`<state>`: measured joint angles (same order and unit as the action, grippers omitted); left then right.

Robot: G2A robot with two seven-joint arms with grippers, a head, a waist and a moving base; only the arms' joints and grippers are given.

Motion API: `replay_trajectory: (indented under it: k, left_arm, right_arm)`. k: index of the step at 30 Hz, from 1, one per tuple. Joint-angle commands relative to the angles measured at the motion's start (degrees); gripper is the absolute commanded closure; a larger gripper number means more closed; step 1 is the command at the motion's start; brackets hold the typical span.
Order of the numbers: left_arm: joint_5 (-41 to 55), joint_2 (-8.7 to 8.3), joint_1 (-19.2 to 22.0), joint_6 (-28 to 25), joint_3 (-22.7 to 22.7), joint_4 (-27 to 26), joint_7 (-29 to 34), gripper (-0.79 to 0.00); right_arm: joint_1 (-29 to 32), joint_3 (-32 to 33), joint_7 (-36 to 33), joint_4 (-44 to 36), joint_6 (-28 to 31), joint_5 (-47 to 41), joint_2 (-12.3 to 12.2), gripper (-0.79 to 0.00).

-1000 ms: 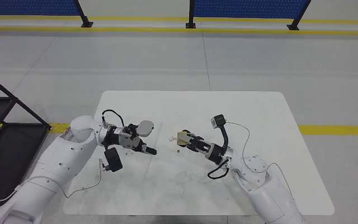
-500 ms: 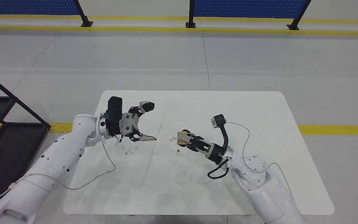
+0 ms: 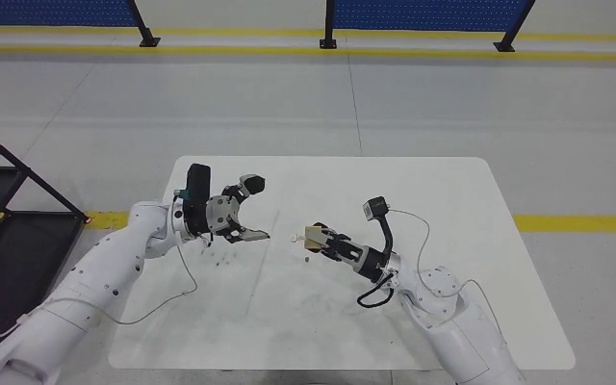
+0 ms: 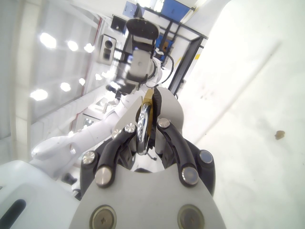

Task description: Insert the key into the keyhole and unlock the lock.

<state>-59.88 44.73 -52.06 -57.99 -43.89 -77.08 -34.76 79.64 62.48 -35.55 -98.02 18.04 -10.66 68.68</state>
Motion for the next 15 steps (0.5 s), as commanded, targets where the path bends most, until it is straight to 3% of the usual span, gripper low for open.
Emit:
replay_trajectory:
  k: [1, 4, 12, 15]
  left_arm:
    - [7.2, -0.43, 1.0, 0.0, 1.7, -0.7, 6.1, -0.785]
    - [20.8, -1.50, 2.4, 0.0, 5.5, -1.7, 17.0, -0.785]
    - [72.2, -4.62, 8.6, 0.1, 13.7, -1.8, 60.8, -0.785]
    - [85.9, -5.00, 10.6, 4.7, 15.0, -0.8, 74.2, -0.785]
  right_arm:
    - [0.0, 0.0, 0.0, 0.0, 0.0, 0.0, 0.0, 0.000]
    - [0.0, 0.0, 0.0, 0.0, 0.0, 0.0, 0.0, 0.000]
    - [0.0, 0.0, 0.0, 0.0, 0.0, 0.0, 0.0, 0.000]
    - [0.0, 0.0, 0.0, 0.0, 0.0, 0.0, 0.0, 0.000]
